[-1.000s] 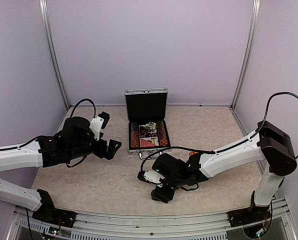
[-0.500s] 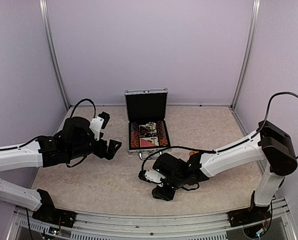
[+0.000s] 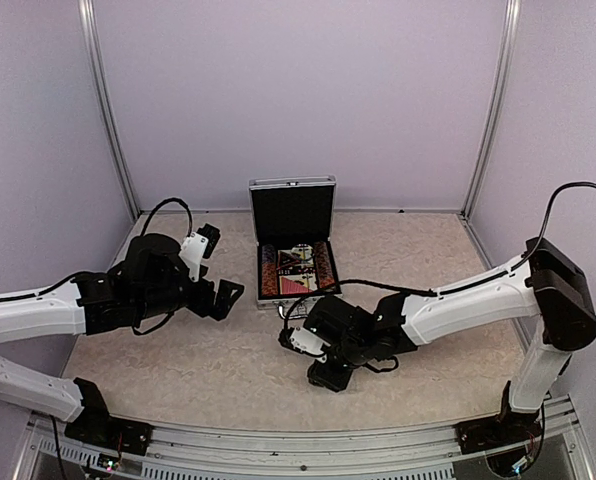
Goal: Pack up texas hold em set
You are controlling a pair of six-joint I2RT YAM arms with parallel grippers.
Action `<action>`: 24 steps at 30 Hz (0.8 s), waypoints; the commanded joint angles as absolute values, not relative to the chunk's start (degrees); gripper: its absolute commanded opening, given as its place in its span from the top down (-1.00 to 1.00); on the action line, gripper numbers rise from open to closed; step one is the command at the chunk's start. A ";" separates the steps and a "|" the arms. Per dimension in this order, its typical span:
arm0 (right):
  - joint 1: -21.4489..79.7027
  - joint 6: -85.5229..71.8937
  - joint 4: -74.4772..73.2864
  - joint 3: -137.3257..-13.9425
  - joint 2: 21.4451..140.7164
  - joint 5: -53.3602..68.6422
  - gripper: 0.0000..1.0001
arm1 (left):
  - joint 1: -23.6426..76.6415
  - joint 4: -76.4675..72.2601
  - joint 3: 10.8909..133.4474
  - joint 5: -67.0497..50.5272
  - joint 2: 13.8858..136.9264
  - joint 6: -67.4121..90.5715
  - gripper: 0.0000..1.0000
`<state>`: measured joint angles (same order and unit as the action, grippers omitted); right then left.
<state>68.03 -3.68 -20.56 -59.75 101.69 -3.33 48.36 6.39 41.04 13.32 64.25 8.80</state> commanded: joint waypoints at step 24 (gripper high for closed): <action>53.23 -0.61 -23.82 -88.35 112.30 -5.84 -0.08 | 48.78 3.99 38.23 12.54 64.24 9.46 -0.98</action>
